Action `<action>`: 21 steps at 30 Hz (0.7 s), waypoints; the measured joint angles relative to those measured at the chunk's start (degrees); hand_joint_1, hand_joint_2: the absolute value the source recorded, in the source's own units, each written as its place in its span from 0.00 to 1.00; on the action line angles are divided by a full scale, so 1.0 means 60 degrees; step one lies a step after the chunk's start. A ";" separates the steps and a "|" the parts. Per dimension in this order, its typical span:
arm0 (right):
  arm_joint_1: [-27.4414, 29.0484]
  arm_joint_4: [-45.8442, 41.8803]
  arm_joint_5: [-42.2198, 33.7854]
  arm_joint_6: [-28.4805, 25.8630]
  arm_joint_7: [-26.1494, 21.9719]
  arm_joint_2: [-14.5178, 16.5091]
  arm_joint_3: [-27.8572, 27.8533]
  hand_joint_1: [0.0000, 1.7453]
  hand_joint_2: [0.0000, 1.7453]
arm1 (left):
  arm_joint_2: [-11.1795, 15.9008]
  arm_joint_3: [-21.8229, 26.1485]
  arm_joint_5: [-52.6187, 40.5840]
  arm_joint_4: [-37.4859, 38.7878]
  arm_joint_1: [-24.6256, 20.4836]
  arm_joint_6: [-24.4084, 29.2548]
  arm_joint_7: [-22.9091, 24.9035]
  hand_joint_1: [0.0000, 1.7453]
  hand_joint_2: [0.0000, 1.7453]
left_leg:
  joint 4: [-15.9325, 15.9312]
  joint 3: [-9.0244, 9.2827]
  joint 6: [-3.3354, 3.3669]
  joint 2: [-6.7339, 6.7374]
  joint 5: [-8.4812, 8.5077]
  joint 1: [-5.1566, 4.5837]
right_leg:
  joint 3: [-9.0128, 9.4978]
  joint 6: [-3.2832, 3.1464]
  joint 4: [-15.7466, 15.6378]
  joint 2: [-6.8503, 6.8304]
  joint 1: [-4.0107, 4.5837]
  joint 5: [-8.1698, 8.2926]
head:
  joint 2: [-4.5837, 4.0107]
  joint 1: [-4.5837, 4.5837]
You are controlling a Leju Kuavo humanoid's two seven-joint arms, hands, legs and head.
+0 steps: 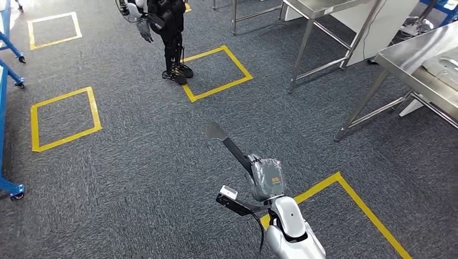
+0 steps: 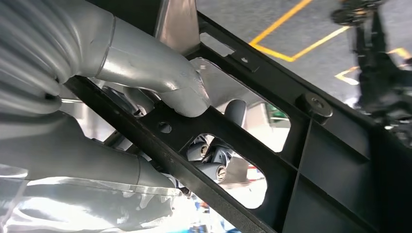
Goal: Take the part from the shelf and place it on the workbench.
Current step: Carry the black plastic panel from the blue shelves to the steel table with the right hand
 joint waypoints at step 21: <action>0.0105 -0.0129 -0.0271 -0.0205 -0.0013 -0.0300 -0.0079 1.00 1.00 | -0.0090 -0.0094 0.0077 0.0000 -0.0104 -0.0010 0.0301 0.00 1.00 | -0.2173 0.1037 0.0228 0.0802 0.0659 -0.0084 | -0.0183 0.0275 0.0131 -0.1028 0.0126 -0.0028 | 0.0000 0.0001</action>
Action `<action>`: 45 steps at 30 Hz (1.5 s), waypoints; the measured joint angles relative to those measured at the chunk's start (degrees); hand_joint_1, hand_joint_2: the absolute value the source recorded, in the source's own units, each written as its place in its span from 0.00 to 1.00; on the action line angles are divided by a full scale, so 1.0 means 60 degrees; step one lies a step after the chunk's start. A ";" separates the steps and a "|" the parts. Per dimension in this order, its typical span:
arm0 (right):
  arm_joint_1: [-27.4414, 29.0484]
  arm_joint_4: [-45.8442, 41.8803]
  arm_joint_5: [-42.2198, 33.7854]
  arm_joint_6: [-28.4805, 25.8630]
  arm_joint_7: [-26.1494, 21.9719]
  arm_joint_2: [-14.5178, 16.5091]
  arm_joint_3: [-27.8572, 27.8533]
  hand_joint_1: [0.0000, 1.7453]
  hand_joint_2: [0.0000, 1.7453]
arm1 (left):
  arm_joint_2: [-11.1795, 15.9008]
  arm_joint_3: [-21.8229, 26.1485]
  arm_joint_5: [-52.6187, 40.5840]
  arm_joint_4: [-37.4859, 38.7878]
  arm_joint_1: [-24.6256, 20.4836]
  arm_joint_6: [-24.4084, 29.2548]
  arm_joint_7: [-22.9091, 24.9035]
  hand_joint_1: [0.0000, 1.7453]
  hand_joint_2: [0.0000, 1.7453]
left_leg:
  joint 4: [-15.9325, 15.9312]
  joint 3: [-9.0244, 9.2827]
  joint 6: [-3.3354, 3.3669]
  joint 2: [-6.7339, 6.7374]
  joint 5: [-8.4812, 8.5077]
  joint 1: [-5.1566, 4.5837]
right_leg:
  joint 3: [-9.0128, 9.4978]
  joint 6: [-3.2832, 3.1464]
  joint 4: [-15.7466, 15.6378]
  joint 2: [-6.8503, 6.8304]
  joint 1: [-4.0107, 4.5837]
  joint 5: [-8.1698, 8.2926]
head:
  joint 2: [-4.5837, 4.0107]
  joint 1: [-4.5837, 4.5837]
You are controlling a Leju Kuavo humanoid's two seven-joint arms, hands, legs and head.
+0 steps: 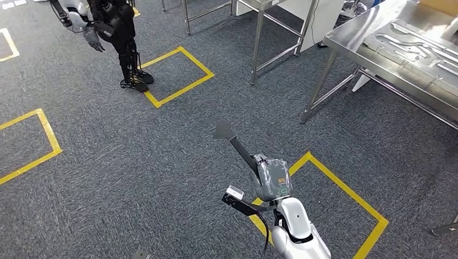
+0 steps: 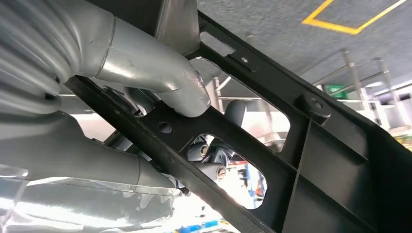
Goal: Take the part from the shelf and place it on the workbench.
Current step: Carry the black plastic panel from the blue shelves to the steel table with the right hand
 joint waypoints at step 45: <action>-0.0024 -0.0127 -0.0171 0.0217 0.0095 -0.0052 0.0056 1.00 1.00 | 0.0096 0.0009 0.0033 -0.0004 0.0164 -0.0277 -0.0532 0.00 1.00 | 0.0013 -0.0238 -0.0018 -0.1423 0.0210 0.0067 | 0.0100 -0.0094 -0.0119 0.1462 -0.0124 0.0080 | 0.0000 0.0000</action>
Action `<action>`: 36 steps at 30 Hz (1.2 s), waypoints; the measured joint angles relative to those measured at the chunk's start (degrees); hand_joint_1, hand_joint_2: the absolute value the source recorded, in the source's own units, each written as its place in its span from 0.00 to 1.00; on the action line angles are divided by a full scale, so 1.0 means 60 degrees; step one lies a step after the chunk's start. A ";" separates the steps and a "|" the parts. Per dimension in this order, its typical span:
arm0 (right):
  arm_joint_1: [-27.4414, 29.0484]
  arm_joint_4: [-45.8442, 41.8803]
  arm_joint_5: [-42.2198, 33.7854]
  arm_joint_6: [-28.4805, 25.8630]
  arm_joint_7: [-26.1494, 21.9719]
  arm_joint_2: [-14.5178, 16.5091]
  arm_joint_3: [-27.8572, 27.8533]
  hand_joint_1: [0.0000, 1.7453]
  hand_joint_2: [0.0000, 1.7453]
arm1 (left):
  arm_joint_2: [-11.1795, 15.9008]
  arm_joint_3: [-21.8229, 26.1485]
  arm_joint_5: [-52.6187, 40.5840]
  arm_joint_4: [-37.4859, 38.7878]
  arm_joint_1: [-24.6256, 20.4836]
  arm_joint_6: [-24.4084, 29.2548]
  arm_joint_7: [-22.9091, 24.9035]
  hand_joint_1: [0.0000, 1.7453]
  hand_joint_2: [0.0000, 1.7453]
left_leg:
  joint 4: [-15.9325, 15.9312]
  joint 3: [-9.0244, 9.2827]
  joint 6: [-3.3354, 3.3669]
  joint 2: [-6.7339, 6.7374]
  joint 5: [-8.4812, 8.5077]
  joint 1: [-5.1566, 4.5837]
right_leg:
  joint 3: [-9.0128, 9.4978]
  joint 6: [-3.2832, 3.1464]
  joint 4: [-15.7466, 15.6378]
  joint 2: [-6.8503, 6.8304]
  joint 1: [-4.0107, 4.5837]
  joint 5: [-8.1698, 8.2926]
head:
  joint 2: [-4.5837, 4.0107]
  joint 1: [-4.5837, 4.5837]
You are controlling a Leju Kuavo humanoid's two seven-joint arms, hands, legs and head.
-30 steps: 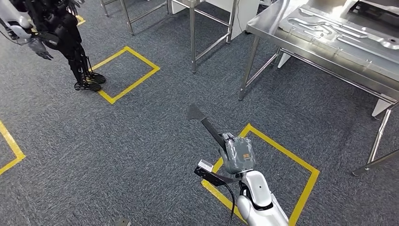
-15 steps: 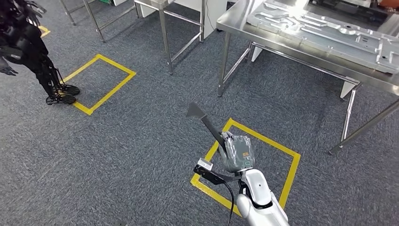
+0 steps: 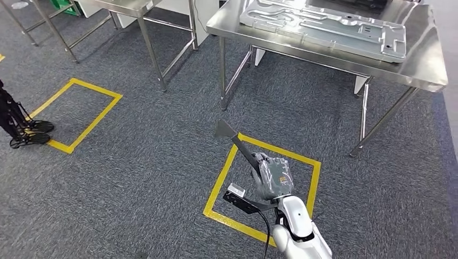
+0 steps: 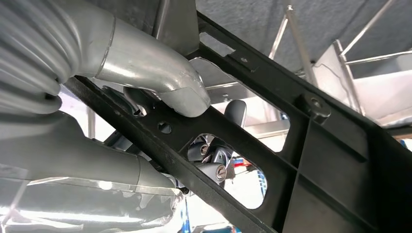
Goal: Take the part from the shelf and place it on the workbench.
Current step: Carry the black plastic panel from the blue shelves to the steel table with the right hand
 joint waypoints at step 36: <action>-0.0209 0.0012 -0.0077 0.0061 -0.0109 0.0020 0.0025 1.00 1.00 | 0.0012 0.0028 0.0289 0.0000 -0.0040 -0.1159 -0.0388 0.00 1.00 | -0.0119 0.0124 0.0299 0.0450 -0.0003 0.0083 | -0.0542 0.0396 0.0868 -0.0524 -0.0055 -0.0408 | 0.0000 0.0000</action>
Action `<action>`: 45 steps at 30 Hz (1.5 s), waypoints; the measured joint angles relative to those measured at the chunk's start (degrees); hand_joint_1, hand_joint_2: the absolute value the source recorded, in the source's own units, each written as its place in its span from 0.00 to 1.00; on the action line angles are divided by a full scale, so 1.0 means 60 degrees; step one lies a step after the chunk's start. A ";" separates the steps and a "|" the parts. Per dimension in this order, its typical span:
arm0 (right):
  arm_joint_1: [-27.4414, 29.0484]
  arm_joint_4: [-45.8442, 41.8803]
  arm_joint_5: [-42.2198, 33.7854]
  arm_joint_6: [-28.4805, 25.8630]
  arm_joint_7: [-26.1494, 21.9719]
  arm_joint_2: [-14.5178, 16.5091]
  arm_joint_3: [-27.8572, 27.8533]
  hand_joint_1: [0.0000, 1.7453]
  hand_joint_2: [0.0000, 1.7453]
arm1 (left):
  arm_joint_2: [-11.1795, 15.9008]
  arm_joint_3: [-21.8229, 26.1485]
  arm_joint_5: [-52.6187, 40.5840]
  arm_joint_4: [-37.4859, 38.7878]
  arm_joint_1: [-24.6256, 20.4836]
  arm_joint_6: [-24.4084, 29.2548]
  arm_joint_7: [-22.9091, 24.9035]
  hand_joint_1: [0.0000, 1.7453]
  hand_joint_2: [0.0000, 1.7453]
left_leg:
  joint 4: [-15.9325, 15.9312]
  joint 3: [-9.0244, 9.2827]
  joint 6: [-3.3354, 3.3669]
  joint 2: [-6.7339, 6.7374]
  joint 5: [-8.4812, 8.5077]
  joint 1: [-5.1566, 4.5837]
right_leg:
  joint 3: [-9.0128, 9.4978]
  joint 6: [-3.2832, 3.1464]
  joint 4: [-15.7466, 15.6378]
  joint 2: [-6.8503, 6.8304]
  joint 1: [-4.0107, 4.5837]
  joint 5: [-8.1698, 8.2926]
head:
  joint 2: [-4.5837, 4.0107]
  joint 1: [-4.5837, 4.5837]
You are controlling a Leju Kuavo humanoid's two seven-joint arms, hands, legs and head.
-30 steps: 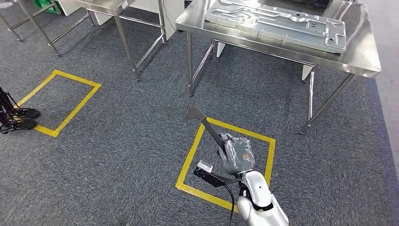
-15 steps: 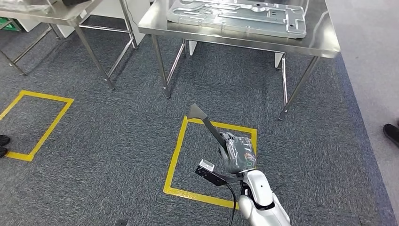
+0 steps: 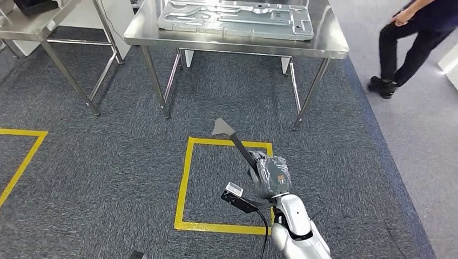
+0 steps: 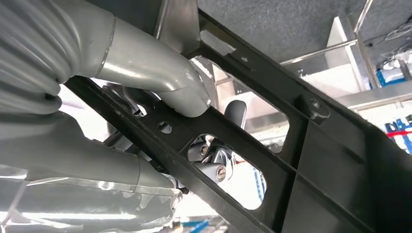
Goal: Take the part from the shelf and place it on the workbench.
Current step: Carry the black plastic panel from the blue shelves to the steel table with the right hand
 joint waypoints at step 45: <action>-0.9597 0.6071 0.1023 0.4126 -0.0767 -0.1042 0.5042 1.00 1.00 | 0.0210 0.0250 0.0319 0.0000 -0.0488 -0.0752 0.1619 0.00 1.00 | 0.0116 -0.0390 0.0111 0.0031 0.0173 -0.0270 | 0.0408 -0.0044 -0.0929 -0.0125 -0.0012 0.0690 | 0.0000 0.0000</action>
